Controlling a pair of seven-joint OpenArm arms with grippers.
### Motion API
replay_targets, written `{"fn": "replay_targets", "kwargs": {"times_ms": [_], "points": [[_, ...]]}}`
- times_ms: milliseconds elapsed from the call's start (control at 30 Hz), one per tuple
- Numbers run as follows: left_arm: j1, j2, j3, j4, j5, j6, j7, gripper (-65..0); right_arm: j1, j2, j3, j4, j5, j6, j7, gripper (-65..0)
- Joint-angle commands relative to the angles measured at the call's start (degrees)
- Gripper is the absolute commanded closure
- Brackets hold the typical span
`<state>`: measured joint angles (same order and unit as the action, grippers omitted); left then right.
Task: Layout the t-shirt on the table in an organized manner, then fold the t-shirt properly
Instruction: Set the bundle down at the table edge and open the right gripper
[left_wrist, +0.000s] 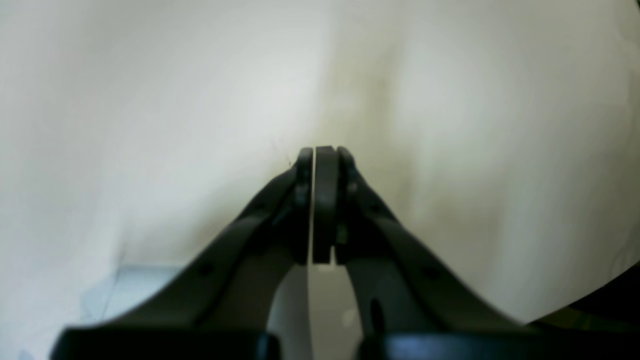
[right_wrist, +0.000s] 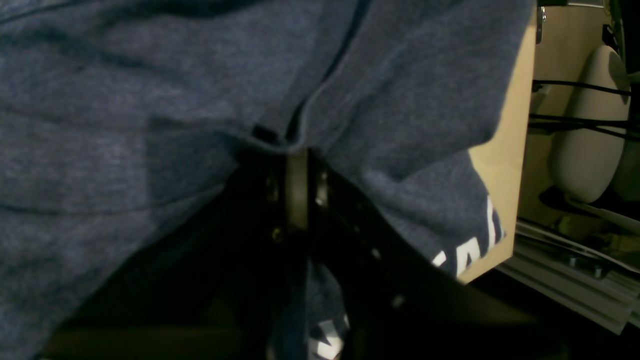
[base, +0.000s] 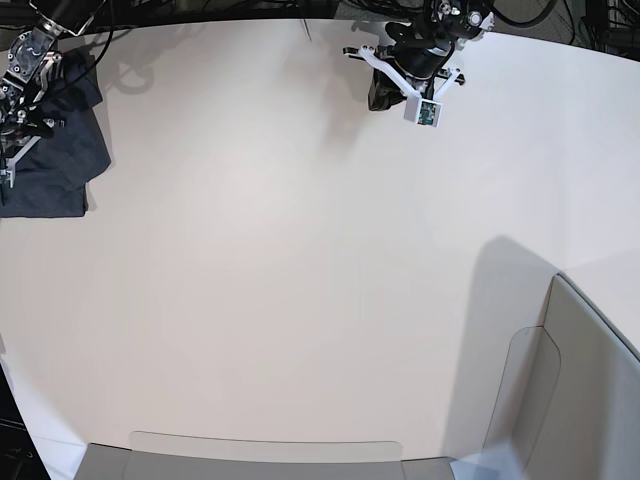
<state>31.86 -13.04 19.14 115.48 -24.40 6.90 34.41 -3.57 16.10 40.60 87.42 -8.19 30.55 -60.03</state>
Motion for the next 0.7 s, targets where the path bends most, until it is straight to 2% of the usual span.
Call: {"fn": "replay_targets", "kwargs": {"times_ms": [0, 100, 233, 333, 533, 667], "points": [[0.10, -0.11, -0.01, 0.87, -0.08, -0.26, -1.14, 0.0, 0.63, 0.39, 0.06, 0.10, 1.46, -1.23, 0.29, 0.0], [0.10, -0.11, -0.01, 0.78, -0.08, -0.26, -1.14, 0.0, 0.89, 0.39, 0.06, -1.39, 1.64, -4.65, 0.73, 0.0], [0.01, -0.11, -0.01, 0.78, -0.17, -0.26, -1.14, 0.0, 0.72, 0.39, 0.06, -2.71, 1.46, -7.20, 6.01, 0.0], [-0.08, -0.11, 0.07, 0.78, -0.26, -0.26, -1.14, 0.0, 0.89, 0.47, 0.06, -4.56, 1.46, -8.96, 7.77, 0.0], [-0.16, -0.11, 0.07, 0.78, -0.17, -0.26, -1.14, 0.0, 1.77, 0.39, 0.24, -5.26, 1.55, -9.31, 7.85, 0.0], [-0.25, -0.19, 1.66, 0.69, -0.08, -0.26, -1.14, 0.0, 2.12, 0.30, 4.19, -6.41, 1.72, -9.31, 7.94, 0.0]]}}
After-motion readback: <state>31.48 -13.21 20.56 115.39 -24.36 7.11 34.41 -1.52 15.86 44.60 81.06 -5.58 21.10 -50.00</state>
